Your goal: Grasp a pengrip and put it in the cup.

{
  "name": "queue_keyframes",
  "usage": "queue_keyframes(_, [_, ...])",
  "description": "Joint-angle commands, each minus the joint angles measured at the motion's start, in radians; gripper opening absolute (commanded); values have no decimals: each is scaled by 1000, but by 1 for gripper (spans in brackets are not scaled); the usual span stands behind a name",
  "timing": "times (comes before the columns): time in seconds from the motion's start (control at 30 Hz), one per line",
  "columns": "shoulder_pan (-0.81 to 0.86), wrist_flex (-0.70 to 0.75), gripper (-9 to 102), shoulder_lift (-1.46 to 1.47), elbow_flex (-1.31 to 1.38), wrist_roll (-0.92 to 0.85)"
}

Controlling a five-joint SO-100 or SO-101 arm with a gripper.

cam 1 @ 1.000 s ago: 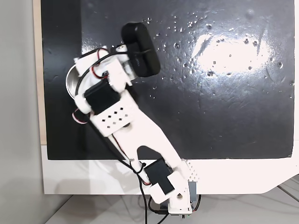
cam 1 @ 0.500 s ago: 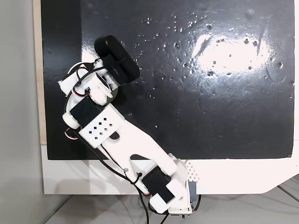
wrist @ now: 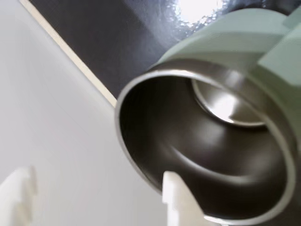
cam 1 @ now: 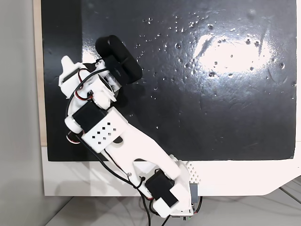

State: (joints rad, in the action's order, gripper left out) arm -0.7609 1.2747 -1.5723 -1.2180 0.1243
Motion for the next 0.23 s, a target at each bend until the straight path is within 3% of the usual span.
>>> queue_keyframes(0.0, [-3,0,33,-83,8,-11])
queue_keyframes(0.2, [-2,0,33,-87,9,-12])
